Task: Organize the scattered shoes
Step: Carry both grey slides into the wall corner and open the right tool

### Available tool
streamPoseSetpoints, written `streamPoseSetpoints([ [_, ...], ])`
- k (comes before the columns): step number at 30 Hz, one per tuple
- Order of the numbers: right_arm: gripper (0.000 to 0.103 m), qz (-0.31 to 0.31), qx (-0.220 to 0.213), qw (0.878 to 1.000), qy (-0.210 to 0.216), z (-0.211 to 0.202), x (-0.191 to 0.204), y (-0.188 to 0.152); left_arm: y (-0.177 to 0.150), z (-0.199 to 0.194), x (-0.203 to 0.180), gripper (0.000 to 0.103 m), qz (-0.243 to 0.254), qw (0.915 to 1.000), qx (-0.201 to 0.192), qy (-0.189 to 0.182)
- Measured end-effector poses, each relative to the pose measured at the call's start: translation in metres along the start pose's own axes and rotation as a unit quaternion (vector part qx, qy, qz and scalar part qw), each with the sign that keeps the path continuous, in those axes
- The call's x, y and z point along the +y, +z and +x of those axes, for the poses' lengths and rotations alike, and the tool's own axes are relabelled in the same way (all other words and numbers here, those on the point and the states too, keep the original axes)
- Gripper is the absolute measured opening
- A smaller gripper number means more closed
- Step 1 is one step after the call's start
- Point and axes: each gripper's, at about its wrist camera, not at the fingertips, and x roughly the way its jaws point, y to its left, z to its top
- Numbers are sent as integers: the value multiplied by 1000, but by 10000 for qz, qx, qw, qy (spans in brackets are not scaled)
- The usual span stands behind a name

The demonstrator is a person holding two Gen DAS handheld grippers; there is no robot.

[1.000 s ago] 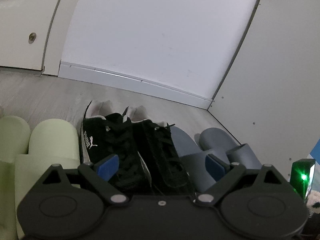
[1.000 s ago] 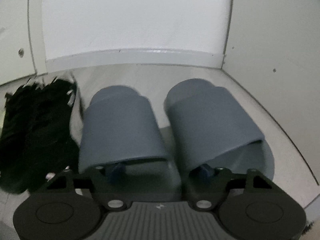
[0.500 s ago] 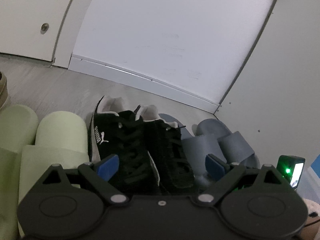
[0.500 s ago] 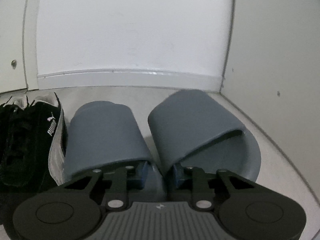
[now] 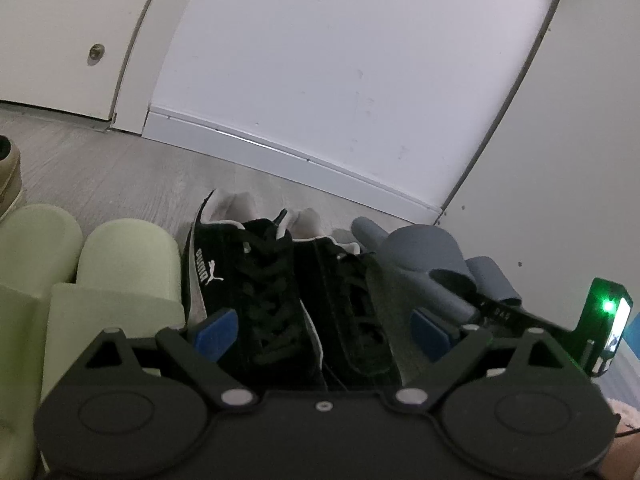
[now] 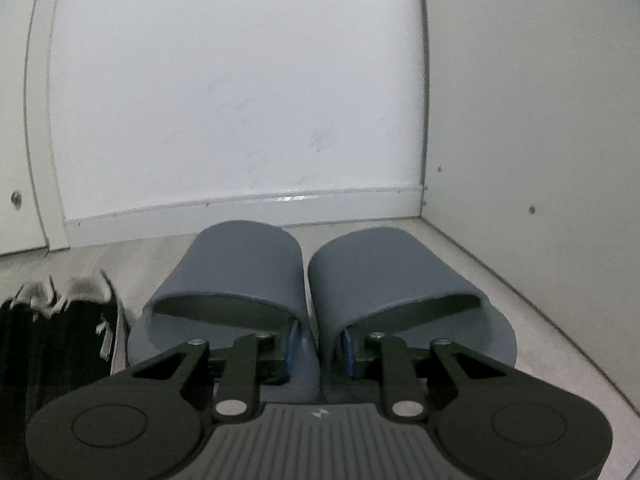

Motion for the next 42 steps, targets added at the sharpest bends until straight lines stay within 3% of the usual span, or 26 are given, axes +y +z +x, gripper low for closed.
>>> streamPoseSetpoints([
  [6,31,-284,-189,9994,-105,20,-20,19,-1,3,0,94,3,10000,54,26],
  [11,31,38,-38,9999,-145,53,-51,27,1,4,-2,93,39,10000,7,22],
  [16,31,98,47,9996,-241,95,-71,31,23,14,-15,93,49,9998,-96,-168],
  [19,31,131,106,9996,-220,121,-83,37,40,29,-22,93,323,9993,-151,-138],
  [30,30,139,868,9961,-85,197,-106,42,70,94,0,93,589,9975,-123,-362],
  [34,32,120,988,9949,-146,208,-114,50,64,97,20,93,112,9992,-98,-370],
  [39,36,638,1101,9914,314,211,-145,54,60,97,24,93,117,9993,-95,-333],
  [42,38,635,1251,9887,520,216,-146,57,60,98,22,93,164,9991,-97,-375],
])
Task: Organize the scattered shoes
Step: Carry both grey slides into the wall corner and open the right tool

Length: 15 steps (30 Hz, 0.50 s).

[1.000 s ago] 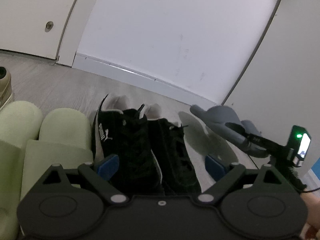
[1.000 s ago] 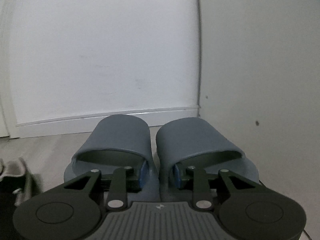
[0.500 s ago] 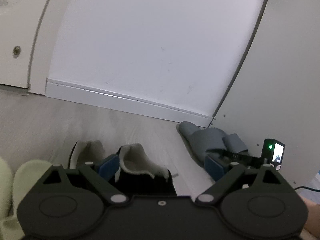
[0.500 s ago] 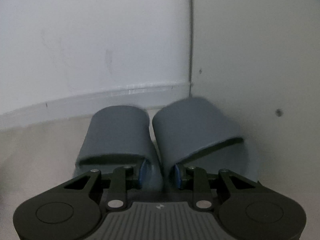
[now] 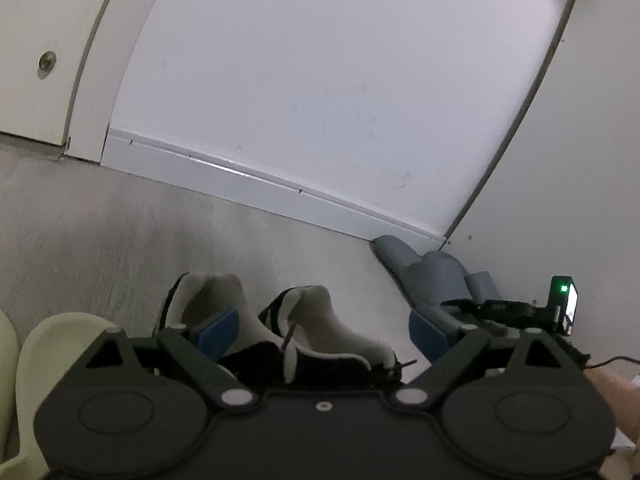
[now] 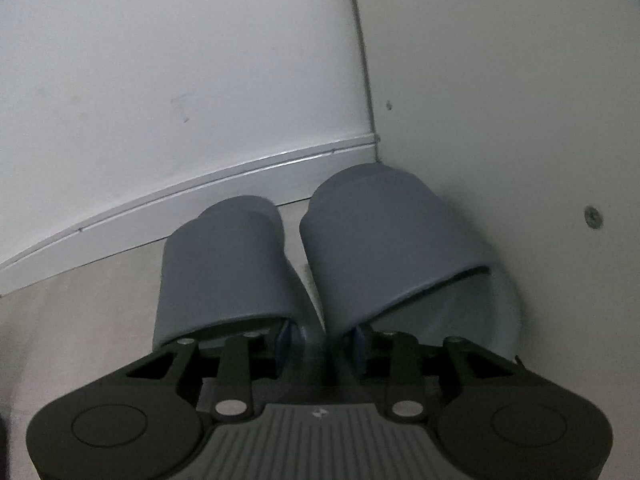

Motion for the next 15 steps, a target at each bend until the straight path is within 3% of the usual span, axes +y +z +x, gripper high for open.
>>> streamPoseSetpoints([
  [4,46,-19,62,9999,-117,0,5,-1,-1,-6,-2,93,120,9999,-1,11],
  [9,58,-366,-181,9985,-376,-17,17,-15,-1,-8,-1,93,108,9999,-35,19],
  [15,59,-520,-328,9972,-428,-31,21,-22,0,-8,3,93,-29,9999,-111,37],
])
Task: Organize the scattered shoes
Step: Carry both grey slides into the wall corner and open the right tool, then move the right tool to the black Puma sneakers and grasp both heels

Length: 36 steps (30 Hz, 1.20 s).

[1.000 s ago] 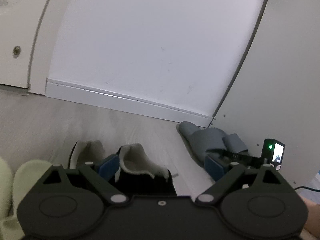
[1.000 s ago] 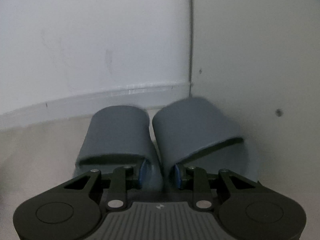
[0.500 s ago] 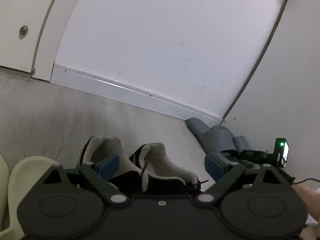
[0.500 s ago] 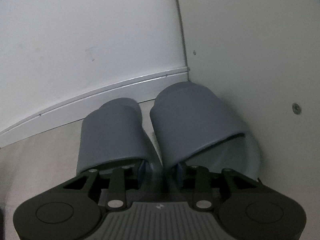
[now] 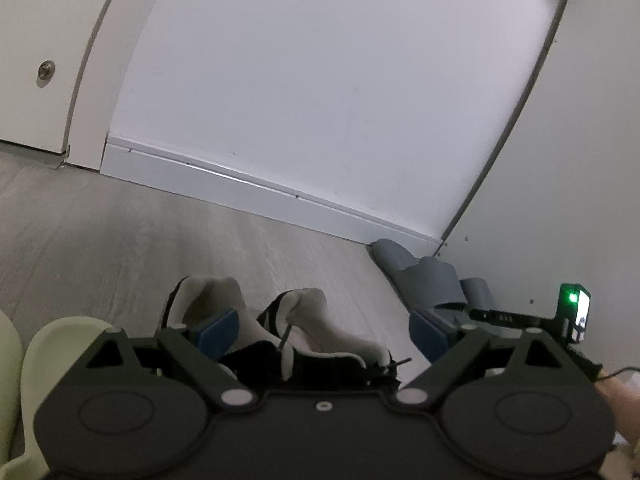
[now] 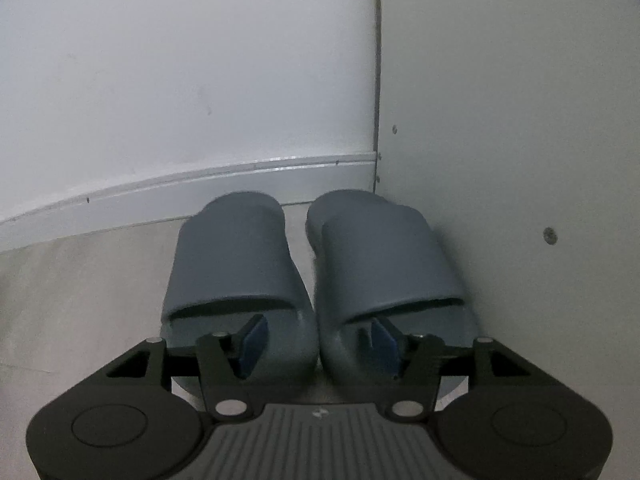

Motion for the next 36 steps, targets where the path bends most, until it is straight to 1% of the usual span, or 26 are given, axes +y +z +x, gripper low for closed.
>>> streamPoseSetpoints([
  [4,60,246,74,9997,48,14,-5,10,0,-1,0,93,67,10000,-7,51],
  [5,60,244,133,9996,45,16,-5,12,0,-2,0,93,67,10000,-9,67],
  [6,59,114,187,9997,46,18,-4,13,0,-3,0,93,68,9999,-11,82],
  [8,61,3,190,9998,2,12,-4,10,0,-3,1,93,55,9999,-13,102],
  [10,61,162,187,9996,-140,2,-7,5,2,-5,2,93,-14,9999,-26,110],
  [12,63,533,72,9985,-135,-18,-11,-2,5,-13,2,93,-54,9999,-96,113],
  [13,73,739,-8,9972,-127,-29,-11,-7,7,-18,2,93,-80,9998,-153,115],
  [14,79,984,-89,9950,-121,-44,-9,-15,10,-24,2,93,-93,9997,-205,134],
  [15,90,1236,-121,9922,-79,-61,-1,-25,12,-29,2,93,-105,9995,-258,155],
  [16,93,1484,-131,9888,-21,-79,8,-36,16,-37,1,93,-105,9992,-311,209],
  [17,93,1598,-127,9870,61,-89,17,-43,17,-41,1,93,-97,9991,-343,242],
  [19,95,1714,-106,9848,247,-104,35,-53,22,-64,0,93,-16,9981,-501,360],
  [20,98,1694,-94,9849,354,-116,50,-59,22,-73,0,93,20,9977,-531,423],
  [21,101,1583,-96,9866,371,-126,67,-65,22,-82,0,93,57,9972,-561,487],
  [22,102,1449,-103,9888,349,-136,85,-69,19,-93,0,93,117,9964,-592,591],
  [24,102,882,-283,9955,177,-156,127,-79,10,-121,0,93,265,9937,-654,866],
  [26,102,196,-604,9979,104,-177,166,-89,1,-143,1,93,308,9908,-639,1152],
  [27,102,-183,-721,9970,222,-187,188,-95,-2,-151,2,93,307,9892,-622,1288],
  [28,102,-365,-743,9956,429,-193,202,-97,-3,-157,2,93,297,9879,-608,1398],
  [30,102,-552,-723,9921,859,-202,225,-101,-3,-170,5,93,242,9849,-630,1593],
  [32,102,-569,-645,9895,1158,-203,240,-98,-1,-172,10,93,132,9836,-655,1676],
  [35,102,-526,-412,9896,1273,-192,261,-83,-3,-169,14,93,145,9810,-607,1836],
  [36,101,-542,-358,9892,1315,-186,270,-74,-4,-165,16,93,182,9791,-573,1944],
])
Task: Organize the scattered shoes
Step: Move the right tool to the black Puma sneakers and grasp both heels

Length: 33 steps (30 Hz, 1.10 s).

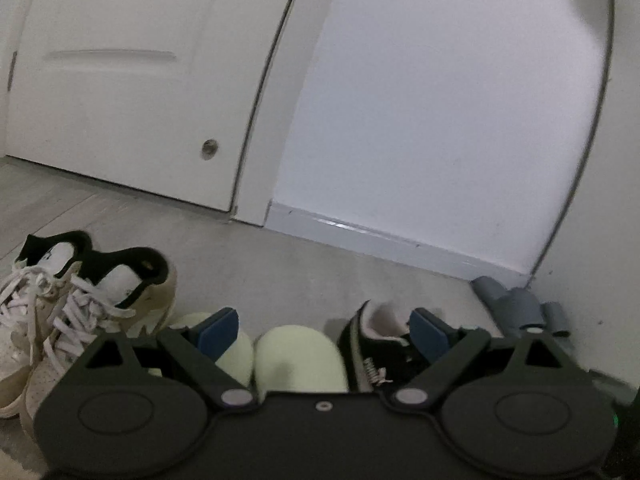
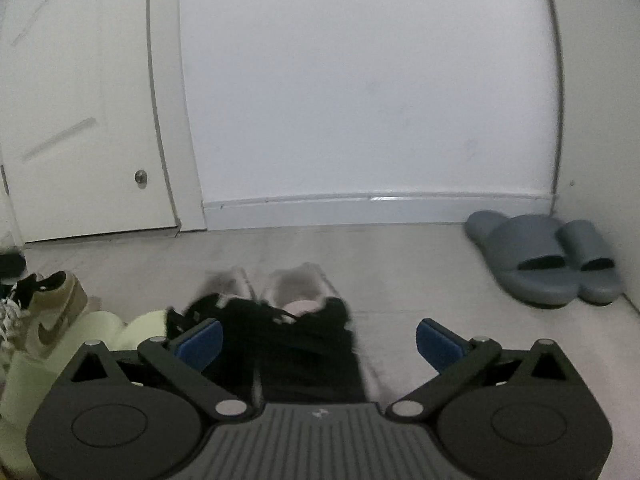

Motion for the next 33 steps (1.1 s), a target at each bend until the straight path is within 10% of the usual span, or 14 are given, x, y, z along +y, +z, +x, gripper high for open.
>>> streamPoseSetpoints([
  [15,79,-1025,1871,9770,1,133,63,54,3,10,35,93,-1088,9939,104,163],
  [22,79,127,2464,9691,-83,182,43,47,4,19,34,93,-1115,9936,171,74],
  [33,51,-457,702,9962,-243,130,52,15,2,17,34,93,-1226,9924,102,101],
])
